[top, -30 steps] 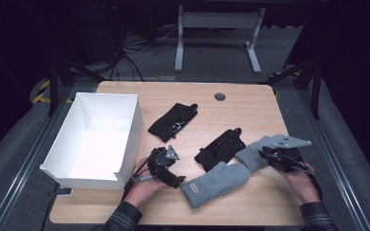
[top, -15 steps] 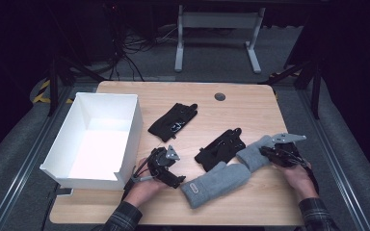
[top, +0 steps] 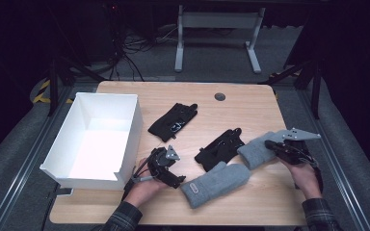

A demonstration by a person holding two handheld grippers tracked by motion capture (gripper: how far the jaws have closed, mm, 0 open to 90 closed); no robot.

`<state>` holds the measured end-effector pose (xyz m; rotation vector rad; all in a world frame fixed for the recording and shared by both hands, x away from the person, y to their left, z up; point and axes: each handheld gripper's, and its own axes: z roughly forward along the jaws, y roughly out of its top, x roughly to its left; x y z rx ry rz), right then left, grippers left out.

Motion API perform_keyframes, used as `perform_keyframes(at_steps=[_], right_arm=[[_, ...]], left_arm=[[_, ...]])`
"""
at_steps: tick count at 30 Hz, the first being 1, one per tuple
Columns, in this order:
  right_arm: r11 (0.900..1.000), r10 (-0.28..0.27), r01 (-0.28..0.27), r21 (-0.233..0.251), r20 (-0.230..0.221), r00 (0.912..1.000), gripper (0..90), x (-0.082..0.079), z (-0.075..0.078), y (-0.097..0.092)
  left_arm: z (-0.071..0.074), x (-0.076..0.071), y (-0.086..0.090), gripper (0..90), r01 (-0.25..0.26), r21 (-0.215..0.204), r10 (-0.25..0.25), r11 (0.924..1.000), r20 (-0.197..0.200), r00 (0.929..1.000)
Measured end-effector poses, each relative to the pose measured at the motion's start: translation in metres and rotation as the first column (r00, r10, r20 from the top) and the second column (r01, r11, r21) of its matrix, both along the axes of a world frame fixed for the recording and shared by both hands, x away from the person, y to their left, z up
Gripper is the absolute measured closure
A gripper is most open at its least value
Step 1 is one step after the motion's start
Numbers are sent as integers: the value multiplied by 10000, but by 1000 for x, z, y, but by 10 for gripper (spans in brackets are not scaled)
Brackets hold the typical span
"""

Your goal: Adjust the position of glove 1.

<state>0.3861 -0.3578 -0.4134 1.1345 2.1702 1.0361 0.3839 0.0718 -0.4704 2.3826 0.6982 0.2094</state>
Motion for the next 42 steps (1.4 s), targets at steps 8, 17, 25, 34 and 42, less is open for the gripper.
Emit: perform_keyframes(at_steps=[8, 17, 25, 34, 42], right_arm=[[9991, 236, -249, 337, 394, 9989, 897, -8, 23, 6], [9935, 1009, -1033, 468, 510, 9936, 897, -23, 40, 30], [9817, 1864, -1882, 293, 552, 9809, 897, -38, 47, 63], [9551, 2951, -2957, 202, 300, 9550, 896, -54, 44, 107], [9295, 3688, -3689, -70, -80, 9295, 895, -64, 32, 139]], left_arm=[[0, 0, 0, 4, 7, -23, -7, 10000, 5, 10000], [0, 0, 0, 4, 7, -38, -7, 10000, 21, 10000], [0, 0, 0, 4, 9, -35, -9, 10000, 20, 10000], [0, 0, 0, 4, 44, 22, -44, 10000, -14, 10000], [1, 0, 0, 4, 11, 94, -10, 10000, -38, 10000]])
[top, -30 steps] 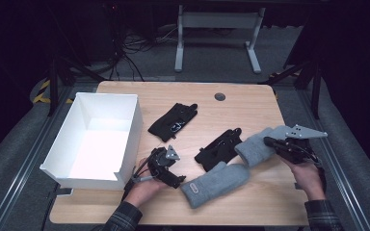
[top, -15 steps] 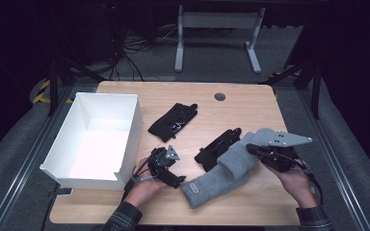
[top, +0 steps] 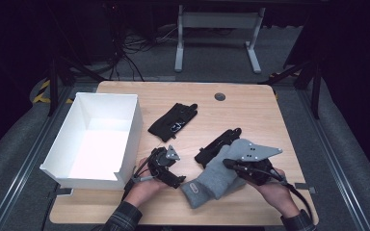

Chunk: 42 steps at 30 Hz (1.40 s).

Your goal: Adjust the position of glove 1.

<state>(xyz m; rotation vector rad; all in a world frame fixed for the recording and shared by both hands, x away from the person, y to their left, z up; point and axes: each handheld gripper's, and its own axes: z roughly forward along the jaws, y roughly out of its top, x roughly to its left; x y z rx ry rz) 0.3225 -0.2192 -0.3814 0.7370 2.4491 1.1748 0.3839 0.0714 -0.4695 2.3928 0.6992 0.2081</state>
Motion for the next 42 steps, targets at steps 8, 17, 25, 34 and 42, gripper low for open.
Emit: perform_keyframes(at_steps=[8, 17, 25, 34, 42], right_arm=[[9993, 356, -359, -43, -462, 9983, 805, 3, -19, 13], [9977, -538, 540, 415, -76, 9985, 695, 20, -4, -21], [9783, -2022, 2046, 323, -656, 9771, 658, 64, -16, -66], [9741, -2105, 2201, 525, -1474, 9664, 574, 84, -32, -69], [9805, -1942, 1961, -155, -2364, 9520, 638, 92, -51, -63]], left_arm=[[13, -2, 6, 37, -124, -256, 123, 9996, -50, 9999], [41, -28, 11, 146, 538, -1537, -504, 9867, 256, 9984], [49, -51, 6, 169, 1540, -1802, -1545, 9715, 112, 9879], [42, -58, -14, 202, 2279, -1780, -2353, 9573, -215, 9717], [33, -53, -19, 452, 2593, -1900, -2740, 9469, -547, 9602]])
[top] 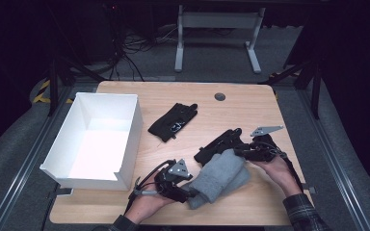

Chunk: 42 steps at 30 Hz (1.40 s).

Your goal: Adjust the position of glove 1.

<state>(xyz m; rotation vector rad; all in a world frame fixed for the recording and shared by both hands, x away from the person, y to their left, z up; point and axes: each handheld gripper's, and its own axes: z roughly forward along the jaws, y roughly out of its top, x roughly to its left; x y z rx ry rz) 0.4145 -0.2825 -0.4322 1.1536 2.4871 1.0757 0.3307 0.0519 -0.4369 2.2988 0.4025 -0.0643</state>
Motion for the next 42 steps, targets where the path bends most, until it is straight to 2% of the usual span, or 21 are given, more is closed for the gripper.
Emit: perform_keyframes(at_steps=[1, 4, 6, 8, 9, 10, 12, 16, 20, 23, 26, 27, 28, 31, 36, 42], right_arm=[[10000, 0, 0, 0, 0, 10000, 638, 0, 0, 0], [9995, 277, -282, -172, -287, 9992, 768, 0, -5, 2], [9988, 360, -367, -334, -239, 9991, 855, -1, -7, 4], [9985, 394, -402, -360, -222, 9990, 887, -1, -6, 4], [9985, 397, -404, -380, -187, 9990, 893, -2, -6, 4], [9983, 390, -395, -427, -126, 9992, 897, -2, -5, 4], [9984, 371, -370, -421, 11, 9993, 900, -5, -2, 3], [9994, 228, -219, -258, 343, 9991, 900, -10, 8, -3], [9996, 199, -189, -205, 517, 9985, 900, -15, 17, -5], [9994, 242, -224, -273, 691, 9973, 900, -25, 29, -7], [9992, 299, -277, -295, 766, 9966, 900, -31, 35, -7], [9992, 273, -246, -330, 832, 9962, 900, -38, 40, -6], [9992, 273, -246, -330, 832, 9962, 900, -38, 40, -6], [9984, 385, -347, -448, 863, 9955, 900, -51, 46, -5], [9978, 458, -418, -518, 784, 9959, 900, -71, 45, -4], [9962, 439, -398, -777, 526, 9976, 900, -74, 27, -3]], left_arm=[[0, 0, 0, 507, 0, 0, 0, 10000, 0, 10000], [0, 0, -1, 551, 50, 82, -49, 10000, -148, 9999], [0, 1, -1, 574, 43, 60, -42, 10000, -192, 9998], [1, 1, 0, 611, 65, 51, -64, 10000, -232, 9997], [2, 1, 2, 728, 34, -125, -37, 9999, -246, 9997], [3, 2, 3, 759, 16, -259, -25, 9997, -346, 9994], [6, 2, 5, 796, -127, -342, 119, 9993, -229, 9997], [10, 2, 7, 822, -197, -362, 188, 9991, -249, 9995], [21, 2, 14, 831, -374, -783, 350, 9962, -315, 9989], [28, 2, 23, 836, -482, -994, 435, 9939, -482, 9979], [30, 2, 27, 837, -542, -1118, 476, 9922, -604, 9970], [31, 1, 28, 837, -549, -1134, 481, 9920, -616, 9969], [32, 0, 30, 837, -551, -1102, 483, 9924, -636, 9968], [33, -3, 36, 837, -539, -1019, 463, 9933, -761, 9960], [28, -7, 42, 837, -592, -853, 514, 9946, -902, 9946], [13, -5, 37, 832, -475, -289, 443, 9985, -1013, 9939]])
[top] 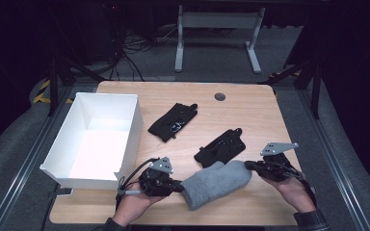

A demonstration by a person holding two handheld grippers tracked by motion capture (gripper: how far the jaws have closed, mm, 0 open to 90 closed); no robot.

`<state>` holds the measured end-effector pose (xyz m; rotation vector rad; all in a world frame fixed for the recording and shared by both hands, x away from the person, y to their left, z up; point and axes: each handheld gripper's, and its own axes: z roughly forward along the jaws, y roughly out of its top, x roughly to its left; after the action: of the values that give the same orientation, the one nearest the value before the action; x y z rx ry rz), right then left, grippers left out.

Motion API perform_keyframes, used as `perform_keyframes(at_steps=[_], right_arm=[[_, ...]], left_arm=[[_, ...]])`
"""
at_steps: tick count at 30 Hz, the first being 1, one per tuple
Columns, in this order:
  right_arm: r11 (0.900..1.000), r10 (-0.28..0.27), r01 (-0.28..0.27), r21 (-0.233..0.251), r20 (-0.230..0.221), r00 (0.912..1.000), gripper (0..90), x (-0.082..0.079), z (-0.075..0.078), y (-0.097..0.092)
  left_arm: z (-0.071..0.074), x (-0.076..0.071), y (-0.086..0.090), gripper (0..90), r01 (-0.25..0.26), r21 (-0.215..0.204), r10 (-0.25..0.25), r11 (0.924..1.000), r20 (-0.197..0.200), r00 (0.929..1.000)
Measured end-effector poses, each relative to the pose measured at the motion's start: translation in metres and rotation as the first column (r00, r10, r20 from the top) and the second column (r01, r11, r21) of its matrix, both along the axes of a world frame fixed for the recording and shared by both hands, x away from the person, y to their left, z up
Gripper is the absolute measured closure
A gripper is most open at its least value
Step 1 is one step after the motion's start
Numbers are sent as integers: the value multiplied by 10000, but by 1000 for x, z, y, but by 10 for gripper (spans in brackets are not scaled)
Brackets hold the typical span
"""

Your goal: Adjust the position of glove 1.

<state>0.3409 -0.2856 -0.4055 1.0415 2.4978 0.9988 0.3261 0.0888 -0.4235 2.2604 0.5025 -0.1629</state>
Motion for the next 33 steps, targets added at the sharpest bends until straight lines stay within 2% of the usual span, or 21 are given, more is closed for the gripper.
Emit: perform_keyframes(at_steps=[3, 6, 7, 11, 14, 17, 20, 25, 28, 33], right_arm=[[10000, -21, 21, -27, -94, 10000, 882, 2, -7, 1], [9997, -56, 52, 232, 201, 9998, 724, 2, -5, -3], [9992, -183, 174, 363, 263, 9995, 656, 2, -3, -6], [9970, -665, 635, 444, 691, 9954, 496, 2, -2, -16], [9938, -1025, 985, 507, 815, 9914, 428, 3, -3, -23], [9891, -1385, 1337, 613, 830, 9869, 388, 4, -5, -34], [9843, -1727, 1688, 507, 850, 9813, 346, 6, -11, -43], [9786, -2054, 2035, 314, 779, 9756, 292, 9, -23, -53], [9740, -2267, 2262, 154, 722, 9713, 283, 10, -31, -58], [9671, -2545, 2540, 161, 670, 9647, 264, 13, -40, -64]], left_arm=[[-2, 1, 0, 797, -47, 14, 47, 10000, 155, 9999], [2, 2, 5, 642, -367, -194, 372, 9991, 259, 9990], [5, 2, 6, 568, -441, -137, 445, 9989, 273, 9986], [13, 4, 5, 412, -648, -146, 655, 9978, 531, 9964], [21, 4, 5, 347, -659, -284, 676, 9974, 634, 9957], [29, 5, 4, 315, -635, -453, 668, 9970, 768, 9948], [32, 8, -1, 296, -662, -500, 705, 9966, 889, 9935], [33, 21, -21, 242, -584, -494, 625, 9971, 867, 9943], [33, 30, -33, 204, -472, -352, 501, 9983, 880, 9949], [31, 42, -52, 174, -273, -293, 296, 9992, 807, 9963]])
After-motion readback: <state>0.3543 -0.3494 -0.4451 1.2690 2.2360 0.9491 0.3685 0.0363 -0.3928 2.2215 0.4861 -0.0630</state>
